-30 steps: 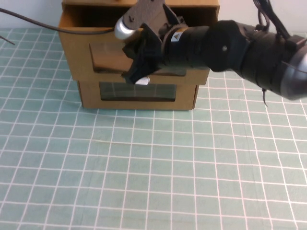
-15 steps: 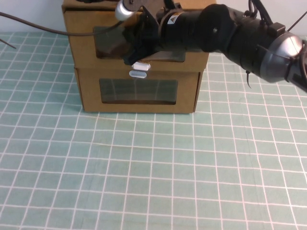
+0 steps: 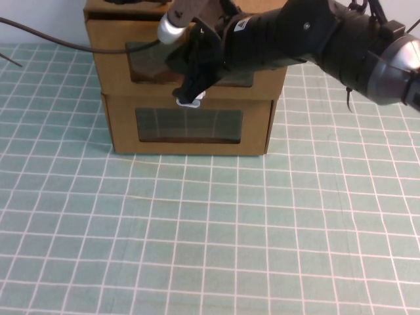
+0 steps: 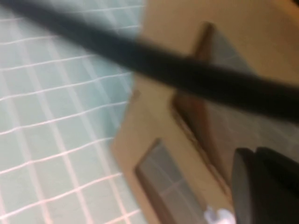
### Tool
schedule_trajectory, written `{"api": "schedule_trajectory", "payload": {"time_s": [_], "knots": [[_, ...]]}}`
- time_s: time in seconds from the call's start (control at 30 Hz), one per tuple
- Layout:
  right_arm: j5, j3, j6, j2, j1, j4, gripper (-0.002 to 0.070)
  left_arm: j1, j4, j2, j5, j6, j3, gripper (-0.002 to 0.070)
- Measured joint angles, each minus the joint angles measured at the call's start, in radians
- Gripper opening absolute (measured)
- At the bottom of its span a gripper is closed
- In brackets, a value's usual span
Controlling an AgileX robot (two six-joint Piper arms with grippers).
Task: Close the shoe box
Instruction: Close the shoe box with your right arm
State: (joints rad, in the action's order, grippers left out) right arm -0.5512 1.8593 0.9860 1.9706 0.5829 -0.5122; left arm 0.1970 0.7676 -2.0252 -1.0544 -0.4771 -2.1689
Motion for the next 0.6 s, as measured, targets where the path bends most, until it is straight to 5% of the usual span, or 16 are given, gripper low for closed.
{"api": "schedule_trajectory", "payload": {"time_s": [0.6], "knots": [[0.164,-0.002,0.018,0.012,-0.007,-0.125,-0.0014,0.029,-0.009,0.000,0.016,0.000,0.000,-0.0005]]}}
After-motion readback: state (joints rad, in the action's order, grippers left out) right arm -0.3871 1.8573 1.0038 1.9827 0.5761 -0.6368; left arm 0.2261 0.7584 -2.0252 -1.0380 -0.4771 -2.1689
